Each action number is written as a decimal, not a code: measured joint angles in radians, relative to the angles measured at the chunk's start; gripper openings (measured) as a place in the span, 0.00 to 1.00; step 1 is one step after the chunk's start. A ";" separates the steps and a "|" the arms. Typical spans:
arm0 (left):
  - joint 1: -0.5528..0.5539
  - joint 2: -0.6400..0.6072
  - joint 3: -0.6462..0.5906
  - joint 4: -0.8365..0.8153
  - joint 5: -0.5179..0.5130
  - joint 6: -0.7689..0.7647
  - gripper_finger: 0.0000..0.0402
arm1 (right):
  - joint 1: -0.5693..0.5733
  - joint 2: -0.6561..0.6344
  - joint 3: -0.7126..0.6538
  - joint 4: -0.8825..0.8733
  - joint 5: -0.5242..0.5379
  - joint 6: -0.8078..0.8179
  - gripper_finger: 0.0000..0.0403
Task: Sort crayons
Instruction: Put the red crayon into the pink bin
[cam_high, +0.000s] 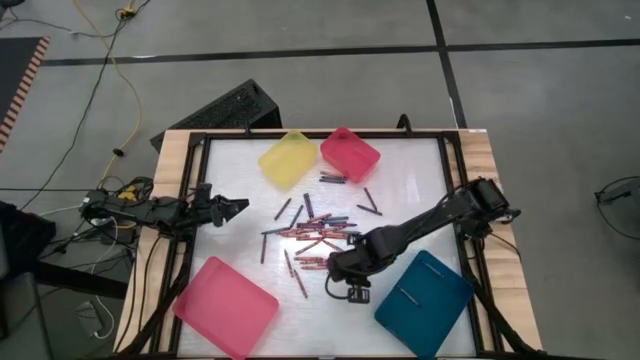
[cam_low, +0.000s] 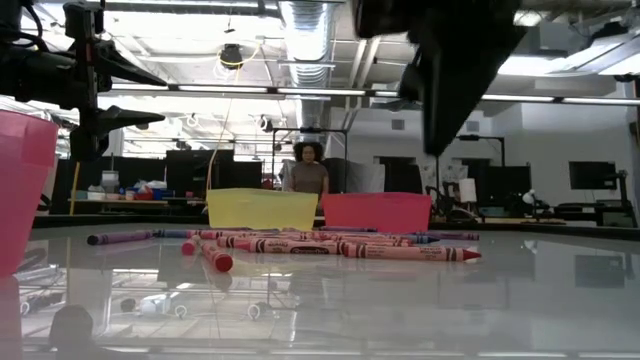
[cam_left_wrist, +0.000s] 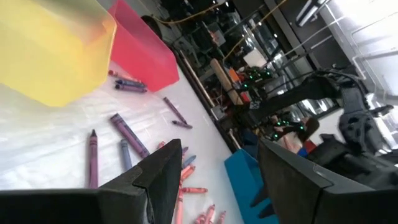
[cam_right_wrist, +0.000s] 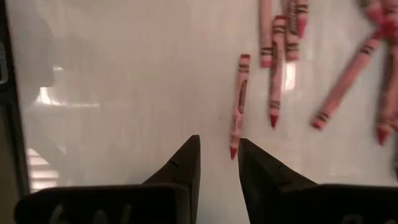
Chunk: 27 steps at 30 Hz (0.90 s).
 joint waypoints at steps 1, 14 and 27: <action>0.000 0.000 0.000 0.000 0.003 0.001 0.50 | 0.000 0.017 0.000 0.012 0.000 -0.003 0.25; 0.000 0.000 0.000 -0.002 0.005 0.023 0.50 | -0.017 0.174 0.000 0.049 0.010 -0.021 0.25; 0.000 0.000 0.000 -0.004 0.006 0.022 0.50 | -0.015 0.195 0.002 0.052 0.042 0.001 0.12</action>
